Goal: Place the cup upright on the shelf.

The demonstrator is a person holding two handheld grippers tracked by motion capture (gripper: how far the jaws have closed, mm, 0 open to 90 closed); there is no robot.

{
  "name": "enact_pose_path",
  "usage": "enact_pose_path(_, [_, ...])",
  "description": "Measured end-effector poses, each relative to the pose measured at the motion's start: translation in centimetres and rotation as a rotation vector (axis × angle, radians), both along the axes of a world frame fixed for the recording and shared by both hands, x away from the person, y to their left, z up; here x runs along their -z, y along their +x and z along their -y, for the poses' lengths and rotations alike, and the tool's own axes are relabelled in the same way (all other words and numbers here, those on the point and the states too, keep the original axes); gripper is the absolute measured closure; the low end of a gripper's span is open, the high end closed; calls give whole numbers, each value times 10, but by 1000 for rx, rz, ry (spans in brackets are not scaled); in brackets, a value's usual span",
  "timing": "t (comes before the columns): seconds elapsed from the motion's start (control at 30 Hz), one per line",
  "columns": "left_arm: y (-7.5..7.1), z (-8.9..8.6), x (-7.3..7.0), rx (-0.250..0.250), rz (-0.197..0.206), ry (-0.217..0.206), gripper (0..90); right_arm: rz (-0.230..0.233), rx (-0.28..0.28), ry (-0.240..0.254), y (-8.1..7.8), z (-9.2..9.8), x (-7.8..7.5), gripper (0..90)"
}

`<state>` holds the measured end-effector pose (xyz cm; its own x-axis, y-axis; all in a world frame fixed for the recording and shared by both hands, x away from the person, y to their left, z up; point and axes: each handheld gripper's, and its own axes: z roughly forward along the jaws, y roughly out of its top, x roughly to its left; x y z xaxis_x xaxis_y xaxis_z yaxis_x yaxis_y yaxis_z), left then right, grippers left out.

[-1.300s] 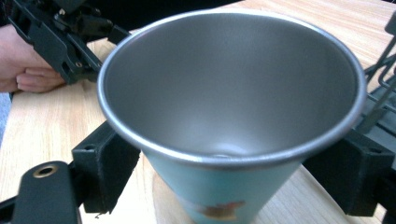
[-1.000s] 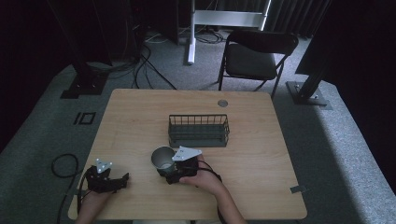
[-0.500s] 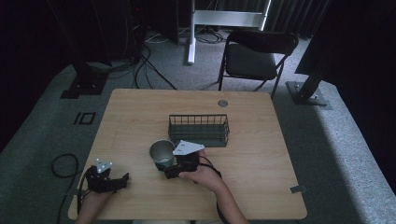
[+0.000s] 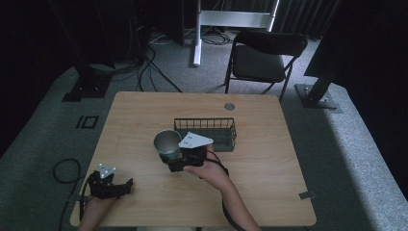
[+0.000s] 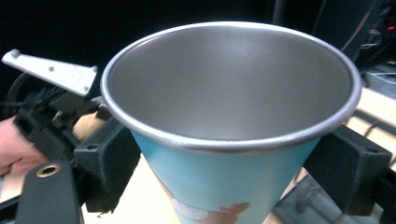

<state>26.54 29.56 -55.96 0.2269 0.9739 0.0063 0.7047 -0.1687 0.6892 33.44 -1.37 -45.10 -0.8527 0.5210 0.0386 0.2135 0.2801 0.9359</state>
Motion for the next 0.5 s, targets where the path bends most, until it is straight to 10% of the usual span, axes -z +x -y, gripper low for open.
enact_pose_path(0.5, [0, 0, 0, 0, -1, -1, 14, 46, 134, 13, 23, 11, -37, 151])
